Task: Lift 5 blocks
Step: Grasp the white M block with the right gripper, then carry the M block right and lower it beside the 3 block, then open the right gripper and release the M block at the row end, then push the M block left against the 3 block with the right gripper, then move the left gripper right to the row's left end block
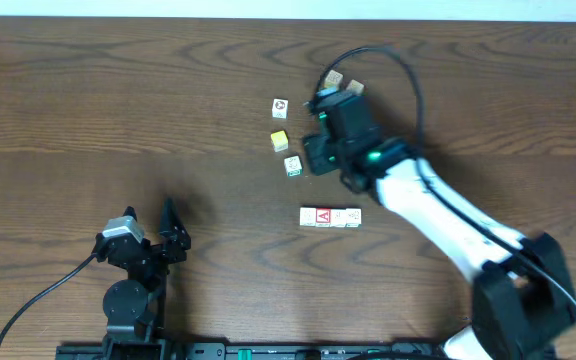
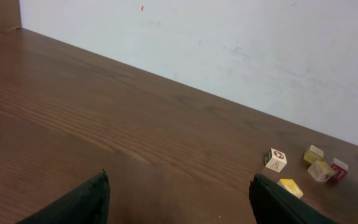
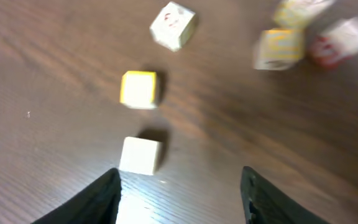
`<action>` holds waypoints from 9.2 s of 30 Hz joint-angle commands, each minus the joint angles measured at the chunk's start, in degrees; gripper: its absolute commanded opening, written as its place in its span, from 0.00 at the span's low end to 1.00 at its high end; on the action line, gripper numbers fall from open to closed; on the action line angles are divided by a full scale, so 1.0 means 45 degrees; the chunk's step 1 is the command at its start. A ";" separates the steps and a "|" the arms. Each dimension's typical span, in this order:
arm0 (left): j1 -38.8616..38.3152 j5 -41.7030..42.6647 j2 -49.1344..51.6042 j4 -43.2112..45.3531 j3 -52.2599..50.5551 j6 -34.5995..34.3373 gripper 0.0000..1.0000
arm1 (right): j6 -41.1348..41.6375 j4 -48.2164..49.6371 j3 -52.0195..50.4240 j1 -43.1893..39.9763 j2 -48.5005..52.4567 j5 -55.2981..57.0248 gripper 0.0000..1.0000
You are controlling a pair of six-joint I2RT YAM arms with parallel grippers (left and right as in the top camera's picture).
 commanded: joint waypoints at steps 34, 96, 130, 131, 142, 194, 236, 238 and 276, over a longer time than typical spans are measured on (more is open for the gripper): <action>0.0019 -0.0170 -0.0010 -0.0520 -0.0223 -0.0019 0.72 | 0.0005 0.0053 0.1515 0.1214 0.3730 0.0374 0.19; 0.0019 -0.0170 -0.0010 -0.0520 -0.0223 -0.0019 0.72 | 0.2482 -0.9428 0.0811 -0.1273 -0.5659 0.4867 0.05; 0.0019 -0.0170 -0.0010 -0.0520 -0.0223 -0.0019 0.73 | 0.2832 -0.0869 -0.6411 -0.1987 -0.3381 0.0019 0.09; 0.0019 -0.0170 -0.0010 -0.0520 -0.0223 -0.0019 0.73 | 0.2837 -0.0850 -0.6411 -0.1982 -0.3381 0.0010 0.09; 0.0019 -0.0170 -0.0010 -0.0525 -0.0223 -0.0019 0.73 | 0.2268 -0.0656 -0.6416 -0.1982 -0.3376 -0.0452 0.10; 0.0019 -0.0170 -0.0010 -0.0520 -0.0223 -0.0019 0.72 | 0.2200 -0.3891 -0.4192 -0.3094 -0.3376 0.2171 0.01; 0.0019 -0.0170 -0.0010 -0.0520 -0.0223 -0.0024 0.72 | 0.0918 -0.1647 -0.6212 -0.3055 -0.2628 -0.1651 0.01; 0.0019 -0.0170 -0.0010 -0.0520 -0.0223 -0.0019 0.73 | 0.0729 -0.1554 -0.6212 -0.3055 -0.2628 -0.1846 0.01; 0.0019 0.2317 0.1928 -0.0636 0.1083 0.1870 0.73 | 0.1705 -0.2487 -0.5921 -0.3162 -0.3181 0.0607 0.01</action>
